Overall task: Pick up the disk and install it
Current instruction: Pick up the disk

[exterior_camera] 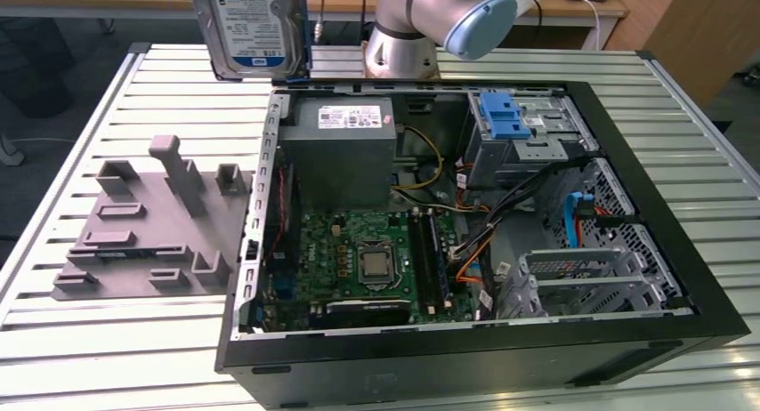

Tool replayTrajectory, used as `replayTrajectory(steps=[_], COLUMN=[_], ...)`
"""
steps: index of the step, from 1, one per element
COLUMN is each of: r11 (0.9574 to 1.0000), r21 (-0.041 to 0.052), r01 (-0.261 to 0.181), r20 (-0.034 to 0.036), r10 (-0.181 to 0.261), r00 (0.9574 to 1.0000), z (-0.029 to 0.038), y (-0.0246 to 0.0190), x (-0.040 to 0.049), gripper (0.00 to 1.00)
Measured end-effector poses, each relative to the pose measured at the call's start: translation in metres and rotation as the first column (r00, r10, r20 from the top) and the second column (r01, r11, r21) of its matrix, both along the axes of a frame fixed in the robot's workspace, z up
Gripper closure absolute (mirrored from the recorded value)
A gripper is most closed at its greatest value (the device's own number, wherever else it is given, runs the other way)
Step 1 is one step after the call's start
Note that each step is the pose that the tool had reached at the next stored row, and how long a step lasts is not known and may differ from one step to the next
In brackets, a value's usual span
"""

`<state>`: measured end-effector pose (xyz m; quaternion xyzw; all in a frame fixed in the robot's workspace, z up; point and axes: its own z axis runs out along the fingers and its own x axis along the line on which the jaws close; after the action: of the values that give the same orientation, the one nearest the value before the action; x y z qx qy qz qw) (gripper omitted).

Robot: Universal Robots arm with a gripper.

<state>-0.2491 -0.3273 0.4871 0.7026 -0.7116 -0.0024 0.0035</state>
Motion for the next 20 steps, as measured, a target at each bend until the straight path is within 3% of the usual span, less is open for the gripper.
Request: replayTrajectory(steps=[20], r11=[1.0000], r21=[0.0000], r01=[0.000], r20=[0.0000], r10=[0.000], r00=[1.0000], z=[0.0000], y=[0.0000], x=[0.0081], gripper=[0.64])
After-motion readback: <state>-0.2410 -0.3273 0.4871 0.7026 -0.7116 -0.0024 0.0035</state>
